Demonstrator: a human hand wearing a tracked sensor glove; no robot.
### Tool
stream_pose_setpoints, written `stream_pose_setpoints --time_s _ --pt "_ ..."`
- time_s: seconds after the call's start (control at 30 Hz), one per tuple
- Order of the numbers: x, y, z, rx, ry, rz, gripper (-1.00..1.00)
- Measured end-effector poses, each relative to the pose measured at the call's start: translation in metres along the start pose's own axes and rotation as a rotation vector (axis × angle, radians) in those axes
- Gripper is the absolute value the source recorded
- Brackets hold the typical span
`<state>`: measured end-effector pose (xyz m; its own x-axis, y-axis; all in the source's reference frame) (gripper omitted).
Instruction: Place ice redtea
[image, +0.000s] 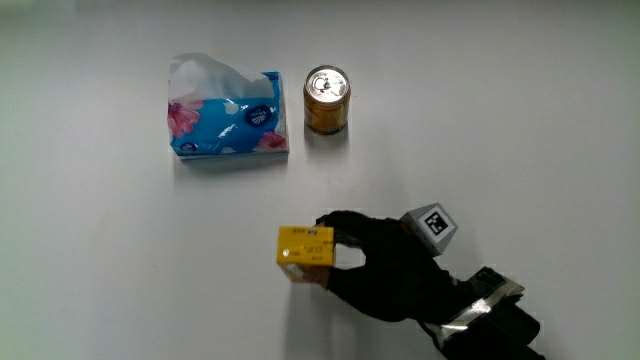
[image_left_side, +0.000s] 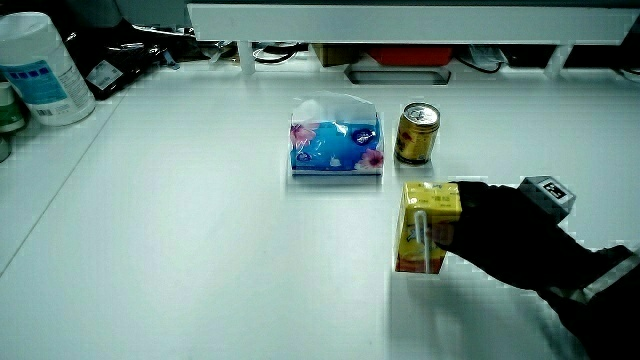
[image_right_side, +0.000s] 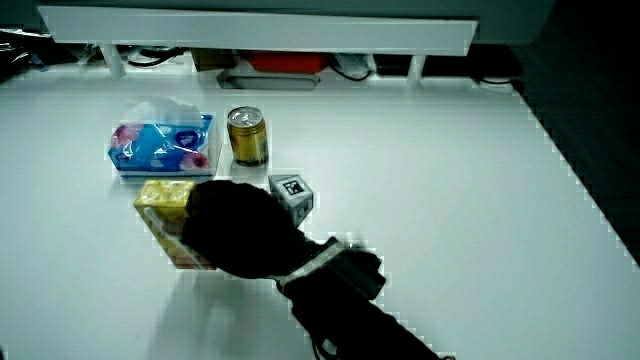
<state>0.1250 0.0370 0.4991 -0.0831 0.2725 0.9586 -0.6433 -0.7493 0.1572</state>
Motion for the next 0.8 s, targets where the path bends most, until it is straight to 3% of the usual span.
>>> stream_pose_setpoints --time_s 0.13,0.27,0.33,0.8 --pt "0.019 0.001 -0.006 -0.053 -0.001 -0.033 0.0" --pt "0.032 0.001 -0.008 -0.069 0.006 -0.052 0.0" --pt "0.04 -0.001 -0.006 -0.062 0.071 -0.053 0.0" --pt "0.045 -0.002 -0.004 -0.07 0.096 -0.057 0.0"
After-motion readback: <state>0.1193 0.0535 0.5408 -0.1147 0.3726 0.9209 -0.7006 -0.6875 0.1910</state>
